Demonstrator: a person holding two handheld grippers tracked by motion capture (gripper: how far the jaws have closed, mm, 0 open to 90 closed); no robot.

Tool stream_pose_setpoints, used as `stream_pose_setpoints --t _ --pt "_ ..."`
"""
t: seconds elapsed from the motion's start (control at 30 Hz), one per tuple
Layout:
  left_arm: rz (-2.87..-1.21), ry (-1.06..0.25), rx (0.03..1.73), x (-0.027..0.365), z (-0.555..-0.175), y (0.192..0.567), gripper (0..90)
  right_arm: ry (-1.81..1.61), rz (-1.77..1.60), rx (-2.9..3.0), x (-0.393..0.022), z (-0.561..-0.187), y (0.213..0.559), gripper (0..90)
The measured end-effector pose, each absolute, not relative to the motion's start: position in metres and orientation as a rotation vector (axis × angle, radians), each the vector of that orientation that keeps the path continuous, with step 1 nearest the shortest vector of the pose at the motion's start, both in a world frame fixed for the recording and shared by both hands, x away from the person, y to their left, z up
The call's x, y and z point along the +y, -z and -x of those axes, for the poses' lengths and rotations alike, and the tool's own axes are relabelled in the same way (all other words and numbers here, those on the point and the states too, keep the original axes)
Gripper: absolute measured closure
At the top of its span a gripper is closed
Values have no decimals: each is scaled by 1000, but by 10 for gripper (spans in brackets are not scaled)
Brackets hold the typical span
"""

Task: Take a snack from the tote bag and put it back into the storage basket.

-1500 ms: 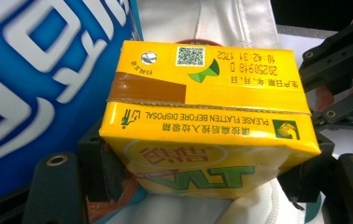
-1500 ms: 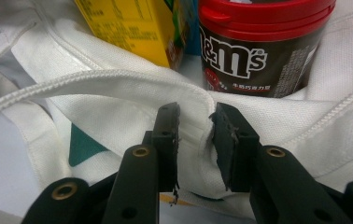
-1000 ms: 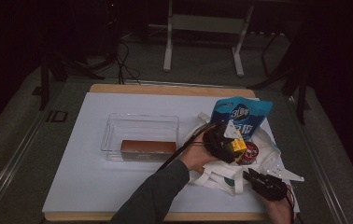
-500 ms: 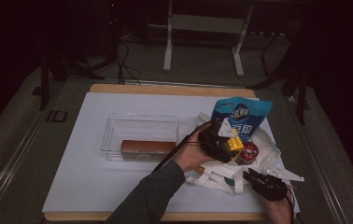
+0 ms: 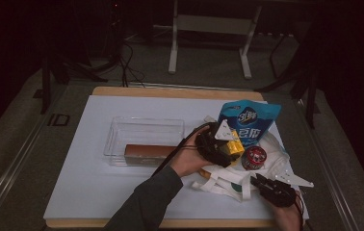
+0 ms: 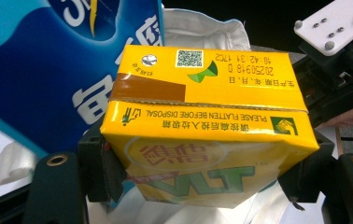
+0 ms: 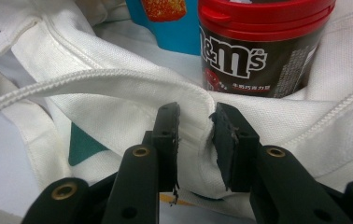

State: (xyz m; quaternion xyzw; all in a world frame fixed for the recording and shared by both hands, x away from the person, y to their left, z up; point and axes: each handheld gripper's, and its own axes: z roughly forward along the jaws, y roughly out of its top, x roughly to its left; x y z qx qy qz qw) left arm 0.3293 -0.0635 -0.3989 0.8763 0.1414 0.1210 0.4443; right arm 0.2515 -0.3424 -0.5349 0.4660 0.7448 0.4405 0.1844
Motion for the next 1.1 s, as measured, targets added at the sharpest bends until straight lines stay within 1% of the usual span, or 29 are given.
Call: stream_pose_setpoints --t 1.1 --pt "-2125 -327 430 1 -321 376 287 -1241 -1312 2100 -342 -251 535 705"
